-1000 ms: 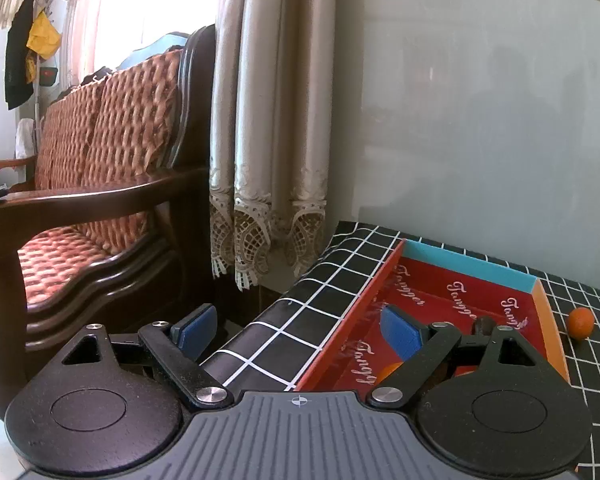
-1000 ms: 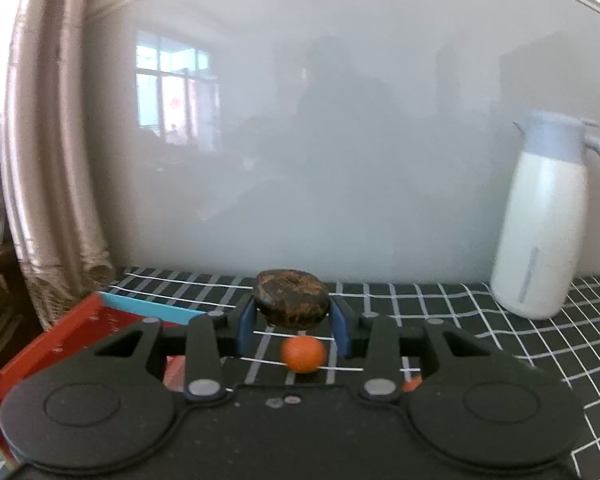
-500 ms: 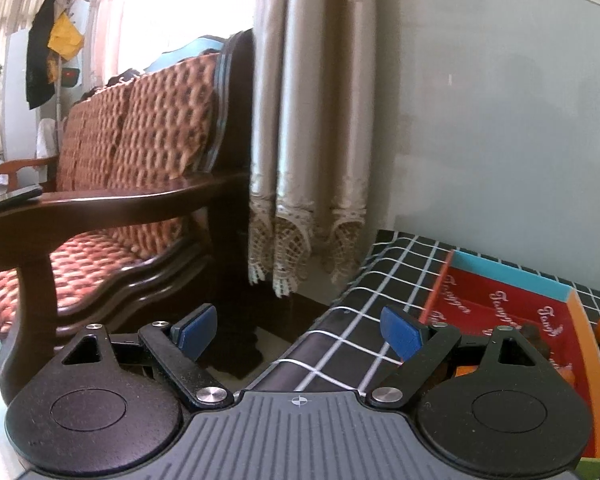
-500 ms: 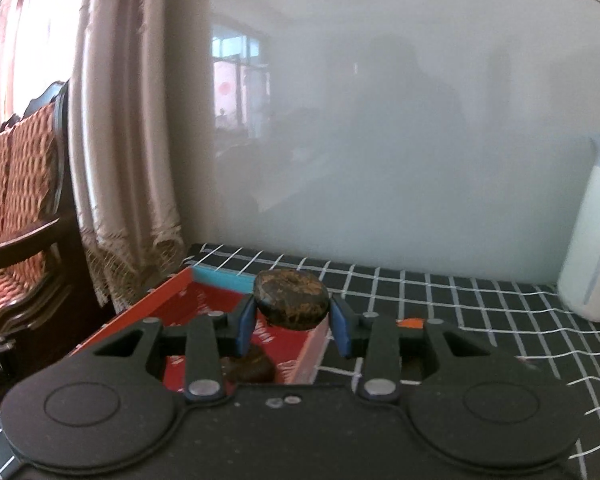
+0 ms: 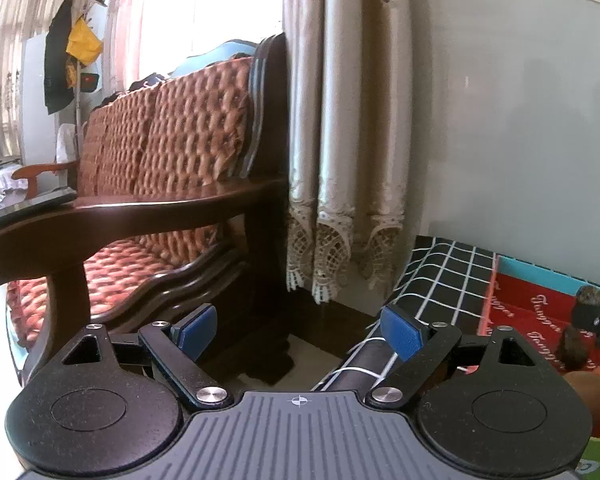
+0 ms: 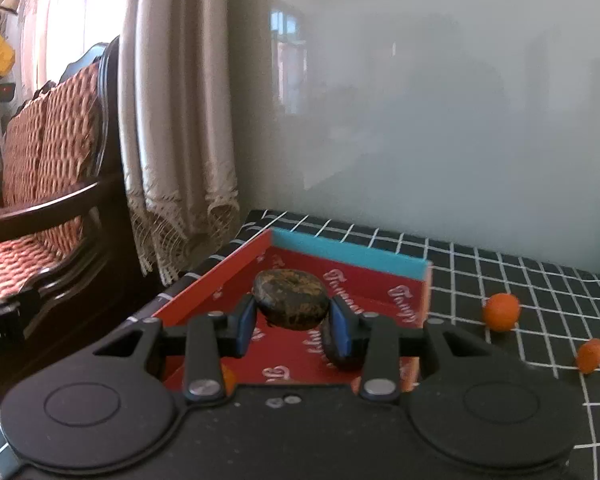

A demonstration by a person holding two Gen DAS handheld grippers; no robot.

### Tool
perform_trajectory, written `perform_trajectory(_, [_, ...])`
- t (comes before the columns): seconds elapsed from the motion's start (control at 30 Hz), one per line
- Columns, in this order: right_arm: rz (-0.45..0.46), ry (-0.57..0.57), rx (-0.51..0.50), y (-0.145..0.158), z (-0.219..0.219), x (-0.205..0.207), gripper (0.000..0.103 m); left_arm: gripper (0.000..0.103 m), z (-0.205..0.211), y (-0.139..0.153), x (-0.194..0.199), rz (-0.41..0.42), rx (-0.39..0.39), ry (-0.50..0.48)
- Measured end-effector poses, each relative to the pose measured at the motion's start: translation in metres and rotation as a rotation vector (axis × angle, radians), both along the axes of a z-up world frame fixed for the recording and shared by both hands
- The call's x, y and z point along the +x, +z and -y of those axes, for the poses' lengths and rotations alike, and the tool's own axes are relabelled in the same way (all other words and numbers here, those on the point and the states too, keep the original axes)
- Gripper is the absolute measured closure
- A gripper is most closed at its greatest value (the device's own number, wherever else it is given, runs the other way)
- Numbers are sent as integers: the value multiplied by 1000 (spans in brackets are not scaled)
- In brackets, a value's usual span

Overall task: Organize fruits
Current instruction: 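Carry the dried fruit with the right tool into the red box and release, then reach the left tool to the loose mandarin and close on it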

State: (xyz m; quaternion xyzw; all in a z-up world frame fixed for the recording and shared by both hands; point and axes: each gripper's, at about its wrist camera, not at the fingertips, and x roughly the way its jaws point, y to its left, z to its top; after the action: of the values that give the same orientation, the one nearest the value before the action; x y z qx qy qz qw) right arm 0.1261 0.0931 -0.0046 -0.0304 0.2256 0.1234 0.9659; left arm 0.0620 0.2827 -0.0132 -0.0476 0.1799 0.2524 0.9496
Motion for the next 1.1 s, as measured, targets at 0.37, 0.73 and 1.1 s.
perform_trajectory(0.37, [-39, 28, -63, -11, -20, -2, 59, 14, -10, -1, -3, -2, 3, 10])
perform_trajectory(0.73, [47, -3, -63, 13, 4, -22, 57, 14, 14, 8, -5, 27, 2, -33])
perform_trajectory(1.1, [149, -201, -27, 34, 101, -47, 51, 14, 89, 23, -8, 73, 46, -165])
